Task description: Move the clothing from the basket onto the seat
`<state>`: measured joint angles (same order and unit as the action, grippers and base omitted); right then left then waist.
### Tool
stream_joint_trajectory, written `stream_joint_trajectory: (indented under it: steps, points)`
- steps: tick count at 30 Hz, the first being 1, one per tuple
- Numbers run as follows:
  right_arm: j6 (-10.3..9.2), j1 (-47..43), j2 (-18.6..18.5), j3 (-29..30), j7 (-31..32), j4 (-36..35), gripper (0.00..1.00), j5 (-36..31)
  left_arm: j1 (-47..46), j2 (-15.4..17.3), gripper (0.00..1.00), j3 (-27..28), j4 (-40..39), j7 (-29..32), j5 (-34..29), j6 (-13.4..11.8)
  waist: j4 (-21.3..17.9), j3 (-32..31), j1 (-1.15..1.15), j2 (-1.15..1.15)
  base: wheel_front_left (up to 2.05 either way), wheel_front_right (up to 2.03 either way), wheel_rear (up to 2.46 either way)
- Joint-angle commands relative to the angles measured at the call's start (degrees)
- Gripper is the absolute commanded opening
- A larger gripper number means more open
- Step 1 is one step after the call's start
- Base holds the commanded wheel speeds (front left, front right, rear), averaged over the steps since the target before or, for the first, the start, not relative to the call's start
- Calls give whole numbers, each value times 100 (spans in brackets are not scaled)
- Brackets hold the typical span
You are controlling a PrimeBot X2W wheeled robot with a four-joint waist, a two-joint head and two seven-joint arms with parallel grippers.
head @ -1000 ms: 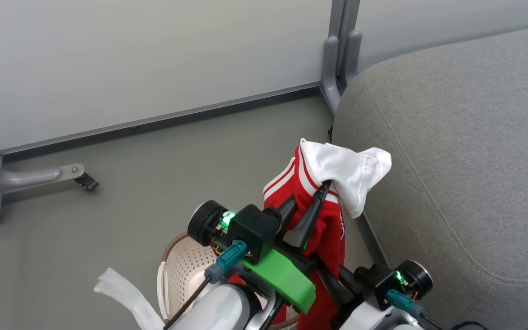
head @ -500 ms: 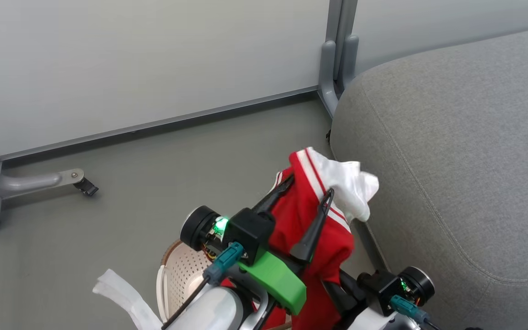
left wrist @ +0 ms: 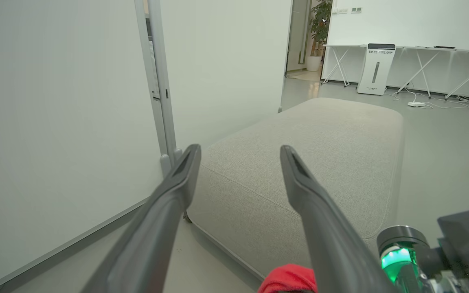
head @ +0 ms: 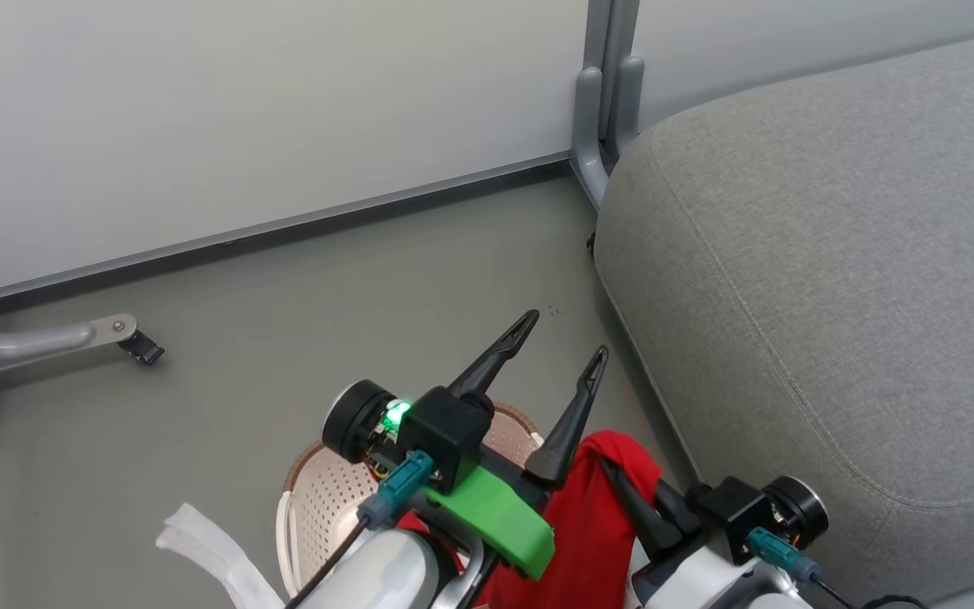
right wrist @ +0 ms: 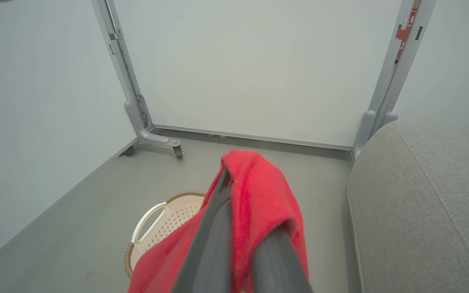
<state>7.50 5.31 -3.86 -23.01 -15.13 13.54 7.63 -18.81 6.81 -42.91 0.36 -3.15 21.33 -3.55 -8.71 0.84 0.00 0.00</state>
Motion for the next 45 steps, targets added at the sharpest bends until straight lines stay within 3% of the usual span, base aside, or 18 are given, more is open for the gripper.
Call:
stream_joint_trajectory:
  steps: [1, 6, 15, 27, 36, 41, 45]
  points:
    - [-2, 1, 15, 39, -3, -62, 0, -58, 136, 46, 100, 41, 0, -92, 57, 38, -89, 60, 0, 0, 0, 0, 0]
    - [-2, 97, 20, 320, -3, -319, 0, -158, 231, 159, 100, 151, 46, -361, 135, 34, -350, 208, 0, 0, 0, 0, 0]
    - [-3, 351, 65, 665, -4, -971, 0, -505, 274, 662, 100, 219, 134, -832, -274, 11, -1233, 911, 0, 0, 0, 0, 0]
    - [-3, 107, 103, 1023, -3, -1881, 0, -408, 544, 1162, 100, 317, 24, -1070, -330, 88, -2099, 1868, 0, 0, 0, 0, 0]
    - [-3, 777, 105, 1533, -4, -2514, 0, -268, 353, 1452, 100, 267, -355, -875, -466, 166, -2094, 2718, 0, 0, 0, 0, 0]
    - [-4, 1923, 83, 2402, -3, -2803, 0, -299, 53, 1639, 100, 210, -637, -628, -642, 292, -1791, 3371, 0, 0, 0, 0, 0]
    - [-4, 2858, -340, 3140, -3, -2786, 0, -249, -166, 1709, 100, 166, -823, -443, -664, 405, -1475, 3798, 0, 0, 0, 0, 0]
